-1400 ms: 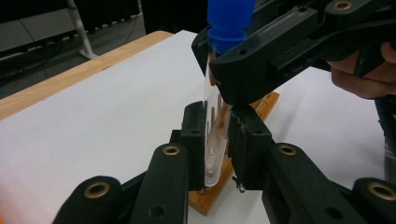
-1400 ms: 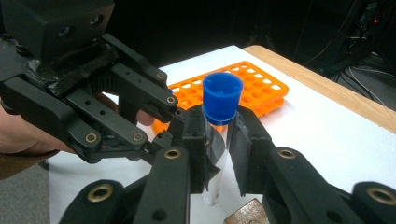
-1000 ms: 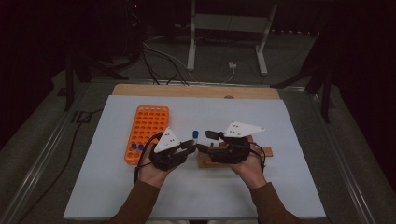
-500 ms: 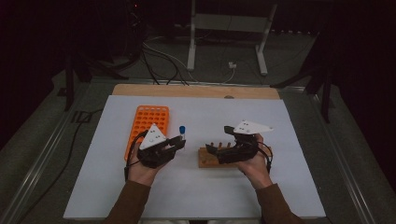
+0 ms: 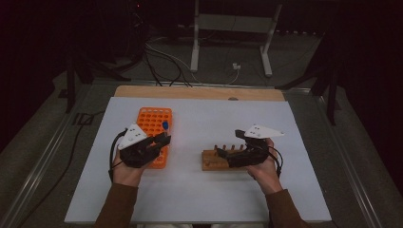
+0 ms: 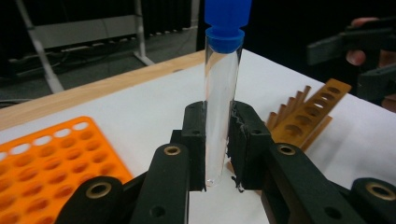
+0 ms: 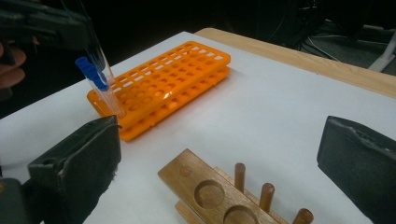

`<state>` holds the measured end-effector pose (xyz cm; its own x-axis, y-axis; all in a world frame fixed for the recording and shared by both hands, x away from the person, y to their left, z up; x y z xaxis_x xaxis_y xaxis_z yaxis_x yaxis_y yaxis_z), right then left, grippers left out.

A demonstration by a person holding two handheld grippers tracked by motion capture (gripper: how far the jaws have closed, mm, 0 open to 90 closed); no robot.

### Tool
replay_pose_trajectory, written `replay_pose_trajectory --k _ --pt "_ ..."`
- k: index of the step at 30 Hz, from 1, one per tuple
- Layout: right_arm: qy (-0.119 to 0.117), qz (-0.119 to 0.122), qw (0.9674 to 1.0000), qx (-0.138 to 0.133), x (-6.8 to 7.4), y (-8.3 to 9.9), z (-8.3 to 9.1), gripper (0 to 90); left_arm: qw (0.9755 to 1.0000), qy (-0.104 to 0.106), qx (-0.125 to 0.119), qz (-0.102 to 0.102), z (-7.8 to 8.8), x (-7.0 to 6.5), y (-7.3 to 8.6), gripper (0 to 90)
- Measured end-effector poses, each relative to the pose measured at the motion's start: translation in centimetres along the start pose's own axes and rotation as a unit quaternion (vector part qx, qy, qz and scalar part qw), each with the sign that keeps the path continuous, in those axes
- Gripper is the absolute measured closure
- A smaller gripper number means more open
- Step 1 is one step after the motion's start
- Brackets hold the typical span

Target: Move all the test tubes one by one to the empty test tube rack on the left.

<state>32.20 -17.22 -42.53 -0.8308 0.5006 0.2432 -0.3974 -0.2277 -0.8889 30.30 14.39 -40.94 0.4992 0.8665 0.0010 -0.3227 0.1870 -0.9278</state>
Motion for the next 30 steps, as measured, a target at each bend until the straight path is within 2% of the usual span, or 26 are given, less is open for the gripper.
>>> replay_pose_trajectory --k 11,23,30 --pt "0.011 -0.006 0.9999 -0.007 -0.7 0.4 1.1 0.0 0.9988 -0.041 -0.018 0.019 2.8 3.5 -0.3 78.0" --pt "0.025 -0.010 0.9996 -0.009 -1.3 1.0 2.0 0.0 0.9959 -0.084 -0.012 0.032 4.1 6.2 1.6 78.0" --pt "0.038 -0.004 0.9993 -0.005 -1.5 1.4 2.4 0.0 0.9948 -0.096 0.001 0.034 4.1 7.1 2.9 78.0"
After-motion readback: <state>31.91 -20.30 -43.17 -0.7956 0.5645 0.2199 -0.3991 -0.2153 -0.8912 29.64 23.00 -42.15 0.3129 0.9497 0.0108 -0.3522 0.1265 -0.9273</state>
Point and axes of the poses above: each handheld gripper's, and its own axes: z roughly backward along the jaws, y roughly out of its underside, x roughly to its left, the point moved 3 cm from there along -z, roughly forward along the jaws, and after that the axes turned 13 degrees about -y, right-handed, at the moved point
